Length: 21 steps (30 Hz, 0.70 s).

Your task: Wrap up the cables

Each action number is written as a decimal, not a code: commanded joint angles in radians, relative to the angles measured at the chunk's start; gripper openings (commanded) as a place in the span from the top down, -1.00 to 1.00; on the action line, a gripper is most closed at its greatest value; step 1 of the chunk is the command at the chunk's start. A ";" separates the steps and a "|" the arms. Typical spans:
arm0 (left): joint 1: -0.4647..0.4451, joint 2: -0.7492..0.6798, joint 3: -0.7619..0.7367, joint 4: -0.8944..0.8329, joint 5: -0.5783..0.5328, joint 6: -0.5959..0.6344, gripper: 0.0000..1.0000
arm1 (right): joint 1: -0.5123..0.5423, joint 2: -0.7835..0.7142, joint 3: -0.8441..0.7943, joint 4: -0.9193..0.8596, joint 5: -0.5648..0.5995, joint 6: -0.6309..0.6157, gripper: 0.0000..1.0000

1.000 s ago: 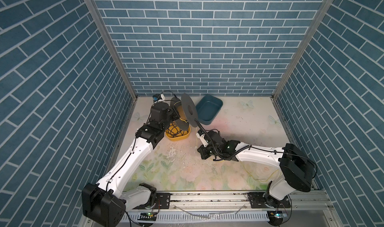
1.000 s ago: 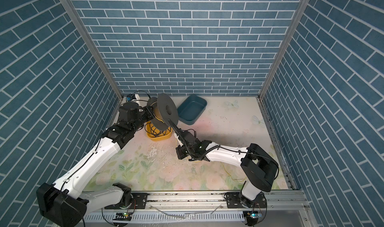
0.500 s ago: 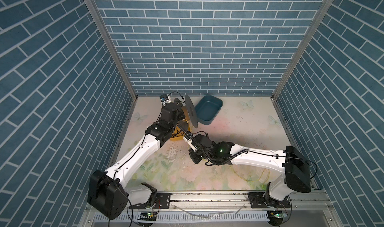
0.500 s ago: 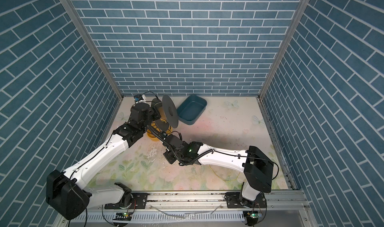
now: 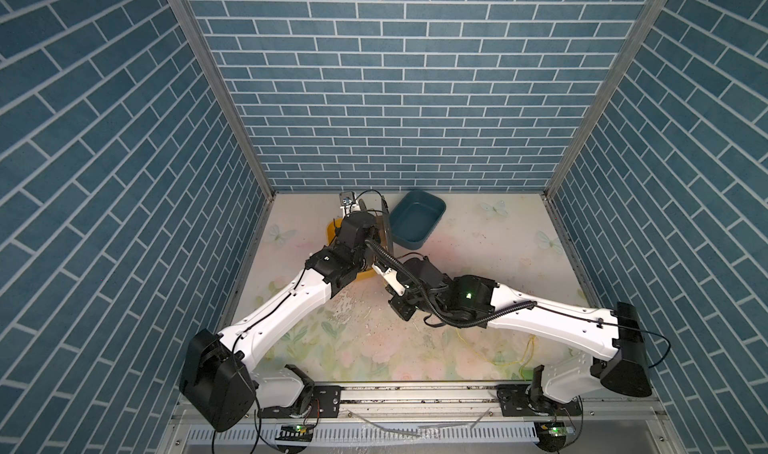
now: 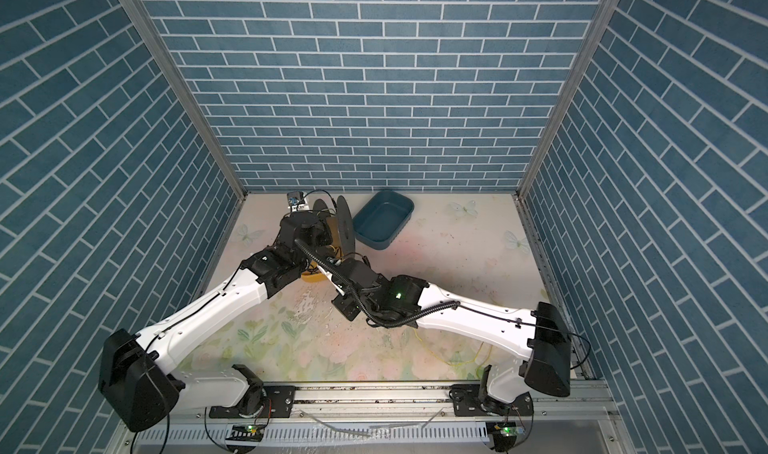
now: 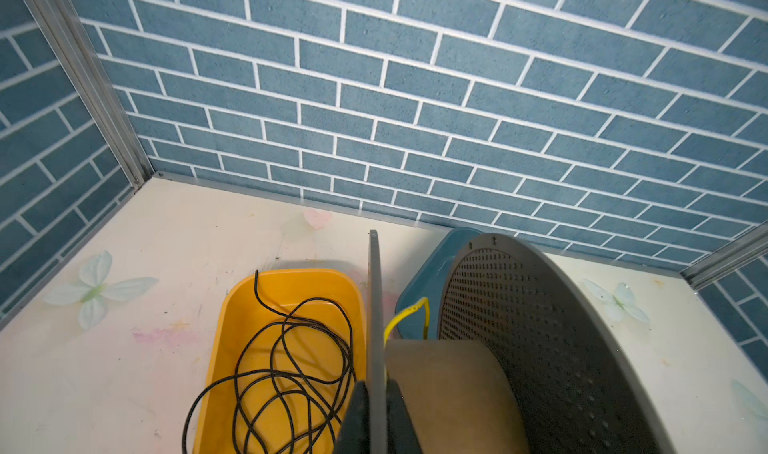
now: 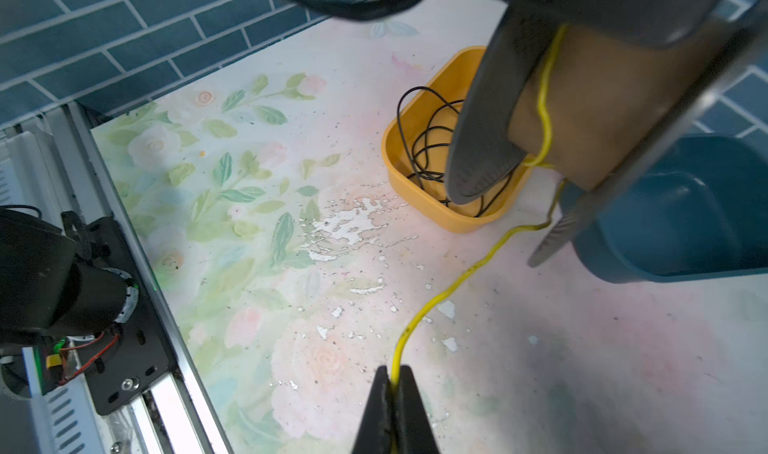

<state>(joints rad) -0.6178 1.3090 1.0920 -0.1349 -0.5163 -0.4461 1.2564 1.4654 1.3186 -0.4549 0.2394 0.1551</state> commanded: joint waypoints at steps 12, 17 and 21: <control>-0.151 0.077 0.160 -0.153 -0.220 0.188 1.00 | -0.065 -0.121 0.127 -0.065 0.199 -0.151 1.00; -0.182 0.109 0.190 -0.197 -0.205 0.193 1.00 | -0.126 -0.155 0.127 -0.047 0.234 -0.117 1.00; -0.196 0.110 0.191 -0.207 -0.165 0.212 1.00 | -0.197 -0.172 0.122 -0.052 0.197 -0.093 1.00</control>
<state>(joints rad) -0.7956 1.4204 1.2640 -0.2909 -0.6693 -0.2737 1.1091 1.3323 1.3800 -0.5564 0.3809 0.0254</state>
